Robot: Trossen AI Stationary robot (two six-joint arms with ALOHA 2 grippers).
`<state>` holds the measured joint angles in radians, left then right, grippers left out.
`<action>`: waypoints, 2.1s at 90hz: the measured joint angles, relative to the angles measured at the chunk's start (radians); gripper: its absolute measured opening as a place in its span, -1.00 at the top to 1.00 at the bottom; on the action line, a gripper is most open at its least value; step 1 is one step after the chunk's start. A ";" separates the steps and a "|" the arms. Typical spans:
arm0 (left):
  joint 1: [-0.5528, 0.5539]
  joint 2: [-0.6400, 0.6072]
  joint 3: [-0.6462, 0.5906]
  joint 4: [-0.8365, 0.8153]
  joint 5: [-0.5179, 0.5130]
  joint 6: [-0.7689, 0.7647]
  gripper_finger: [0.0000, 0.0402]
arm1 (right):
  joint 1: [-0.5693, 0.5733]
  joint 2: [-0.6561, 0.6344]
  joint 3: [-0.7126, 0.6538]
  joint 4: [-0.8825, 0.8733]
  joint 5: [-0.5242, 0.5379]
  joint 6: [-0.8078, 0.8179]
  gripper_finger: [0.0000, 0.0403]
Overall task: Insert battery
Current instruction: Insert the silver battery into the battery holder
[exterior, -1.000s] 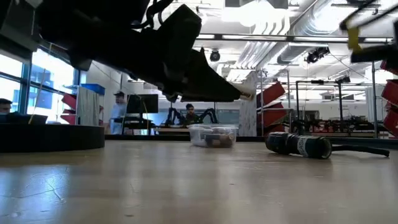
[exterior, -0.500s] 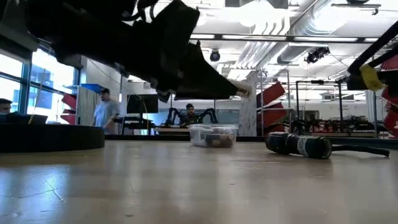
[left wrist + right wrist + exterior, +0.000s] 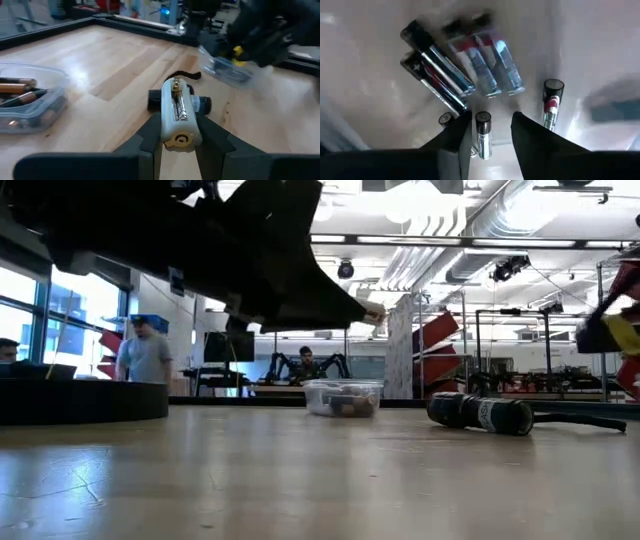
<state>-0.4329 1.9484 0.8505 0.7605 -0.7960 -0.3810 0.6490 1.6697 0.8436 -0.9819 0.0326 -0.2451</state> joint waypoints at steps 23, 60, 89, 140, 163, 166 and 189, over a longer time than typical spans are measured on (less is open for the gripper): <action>0.030 0.000 0.017 0.001 -0.019 0.000 0.69 | -0.051 0.000 0.005 0.020 -0.019 0.022 0.76; 0.035 0.000 0.031 -0.002 -0.007 0.026 0.69 | -0.069 -0.001 0.006 0.059 -0.033 0.081 0.97; 0.024 0.000 0.001 0.007 0.016 0.042 0.69 | -0.061 -0.078 0.116 -0.057 -0.018 0.308 0.99; 0.022 0.328 0.001 0.801 0.187 0.362 0.69 | 0.037 -0.416 -0.042 0.851 0.664 0.532 0.99; 0.043 0.328 0.034 0.790 0.238 0.392 0.69 | -0.096 -0.321 -0.149 1.308 0.598 0.387 0.99; 0.042 0.324 0.035 0.795 0.238 0.400 0.69 | -0.109 -0.303 -0.148 1.310 0.582 0.394 0.99; 0.055 0.323 0.035 0.790 0.260 0.395 0.69 | -0.148 -0.177 -0.121 1.378 0.545 0.368 0.99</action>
<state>-0.3779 2.2715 0.8856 1.5508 -0.5362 0.0136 0.5008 1.4927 0.7225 0.3962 0.5776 0.1224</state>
